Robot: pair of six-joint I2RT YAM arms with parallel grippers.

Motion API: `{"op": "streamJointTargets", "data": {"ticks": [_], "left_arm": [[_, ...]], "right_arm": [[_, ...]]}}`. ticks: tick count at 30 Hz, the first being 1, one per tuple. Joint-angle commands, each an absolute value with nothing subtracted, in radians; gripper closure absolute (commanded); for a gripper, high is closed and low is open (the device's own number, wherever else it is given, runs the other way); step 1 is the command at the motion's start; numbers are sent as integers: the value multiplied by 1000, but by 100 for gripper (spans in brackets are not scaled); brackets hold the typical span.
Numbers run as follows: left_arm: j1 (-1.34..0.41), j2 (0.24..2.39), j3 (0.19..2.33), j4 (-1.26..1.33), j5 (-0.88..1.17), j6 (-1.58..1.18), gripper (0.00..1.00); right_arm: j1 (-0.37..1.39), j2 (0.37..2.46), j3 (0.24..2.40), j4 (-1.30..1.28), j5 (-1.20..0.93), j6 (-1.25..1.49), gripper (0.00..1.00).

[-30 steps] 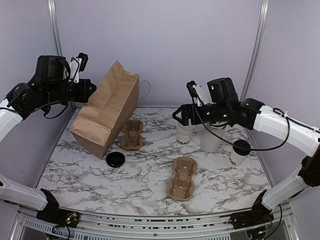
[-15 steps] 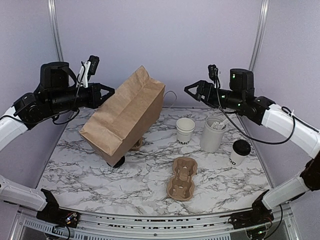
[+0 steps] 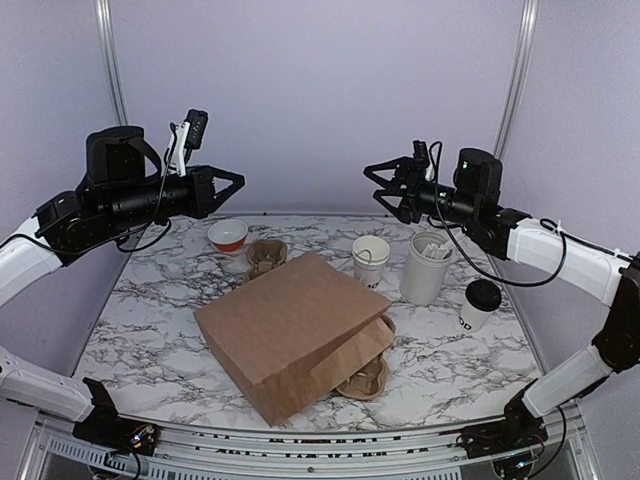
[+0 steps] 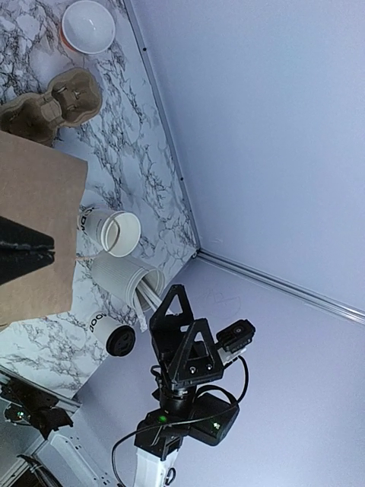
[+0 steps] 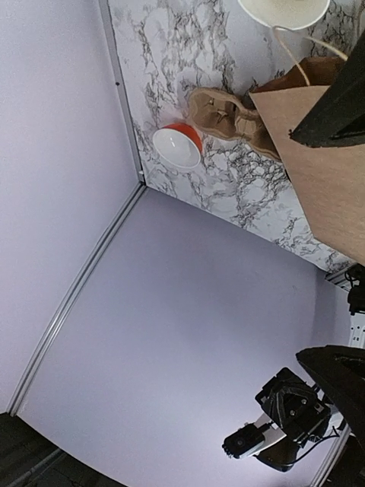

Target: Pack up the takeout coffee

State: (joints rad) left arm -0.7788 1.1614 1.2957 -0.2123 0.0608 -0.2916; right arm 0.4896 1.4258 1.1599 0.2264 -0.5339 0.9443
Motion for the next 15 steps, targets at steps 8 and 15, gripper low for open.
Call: {"op": "streamJointTargets", "data": {"ticks": [8,15], "left_arm": [[-793,1240,1230,-293,163,-401,89],[-793,1179,1120,-308,204,-461,80]], "right_arm": [[507,1304,1154,-247,-444,563,13],[507,1253,1076,-433,-426,444,13]]}}
